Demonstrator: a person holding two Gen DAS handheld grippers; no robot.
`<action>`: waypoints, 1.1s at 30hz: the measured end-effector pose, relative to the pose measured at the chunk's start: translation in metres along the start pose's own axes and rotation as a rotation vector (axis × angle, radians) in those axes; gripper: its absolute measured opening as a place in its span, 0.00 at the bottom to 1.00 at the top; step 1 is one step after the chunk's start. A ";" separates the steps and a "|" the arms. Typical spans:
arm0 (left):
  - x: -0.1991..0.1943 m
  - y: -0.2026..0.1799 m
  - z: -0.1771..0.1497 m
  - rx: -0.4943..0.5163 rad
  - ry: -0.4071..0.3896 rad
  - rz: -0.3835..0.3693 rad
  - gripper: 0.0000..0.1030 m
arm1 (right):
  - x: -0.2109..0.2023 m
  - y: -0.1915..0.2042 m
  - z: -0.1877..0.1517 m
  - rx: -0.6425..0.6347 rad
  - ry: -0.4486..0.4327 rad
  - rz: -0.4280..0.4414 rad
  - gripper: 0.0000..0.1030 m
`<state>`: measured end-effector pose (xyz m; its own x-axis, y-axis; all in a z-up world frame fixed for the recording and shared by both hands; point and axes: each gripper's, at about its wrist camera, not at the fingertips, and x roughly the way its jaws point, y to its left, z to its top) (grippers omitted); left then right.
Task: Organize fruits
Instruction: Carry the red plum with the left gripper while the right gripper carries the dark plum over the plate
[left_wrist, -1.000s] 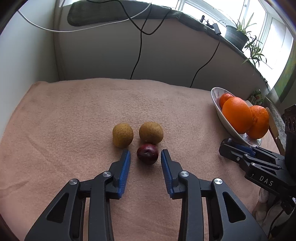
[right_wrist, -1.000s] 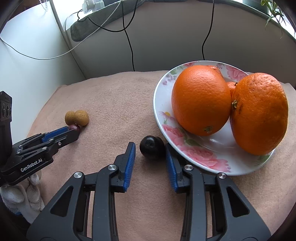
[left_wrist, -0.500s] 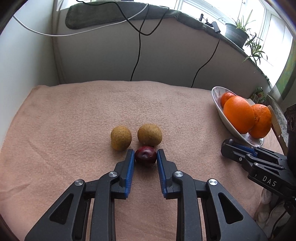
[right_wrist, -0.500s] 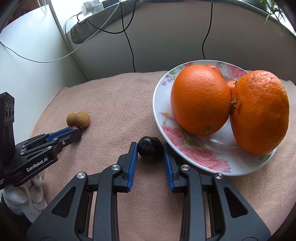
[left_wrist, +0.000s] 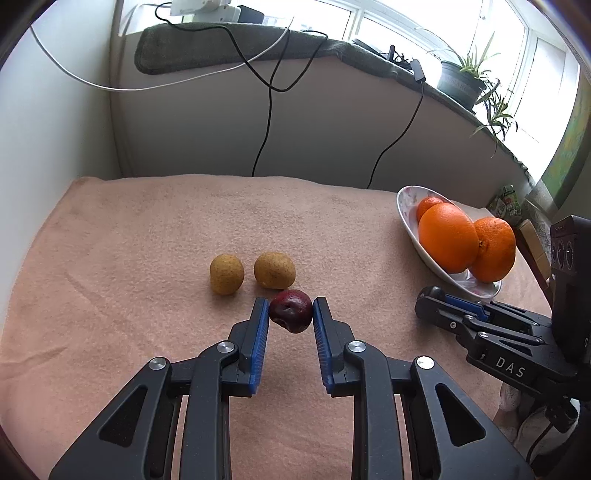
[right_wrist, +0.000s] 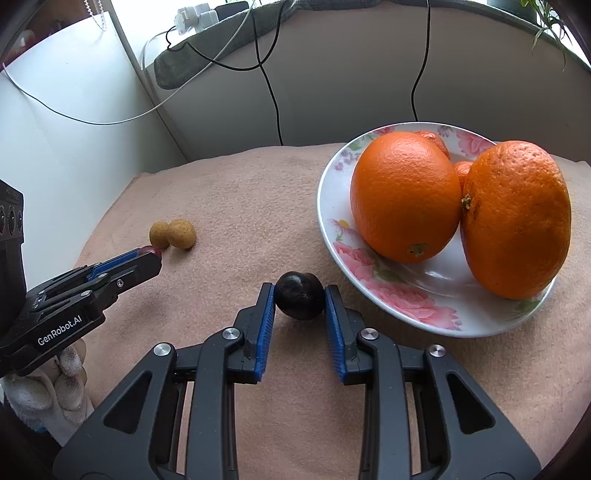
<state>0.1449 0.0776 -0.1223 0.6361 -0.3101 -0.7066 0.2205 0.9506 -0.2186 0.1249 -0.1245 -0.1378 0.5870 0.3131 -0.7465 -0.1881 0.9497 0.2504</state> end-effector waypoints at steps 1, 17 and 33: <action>-0.002 -0.002 0.000 -0.001 -0.003 -0.001 0.22 | -0.002 0.000 -0.001 0.000 -0.002 0.003 0.27; -0.026 -0.032 -0.002 0.027 -0.048 -0.014 0.22 | -0.028 -0.011 -0.008 0.003 -0.031 0.040 0.27; -0.026 -0.073 0.003 0.050 -0.059 -0.059 0.22 | -0.065 -0.042 -0.013 0.037 -0.071 0.062 0.27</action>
<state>0.1147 0.0159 -0.0858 0.6632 -0.3676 -0.6520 0.2948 0.9290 -0.2239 0.0846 -0.1844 -0.1077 0.6298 0.3692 -0.6834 -0.1980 0.9270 0.3184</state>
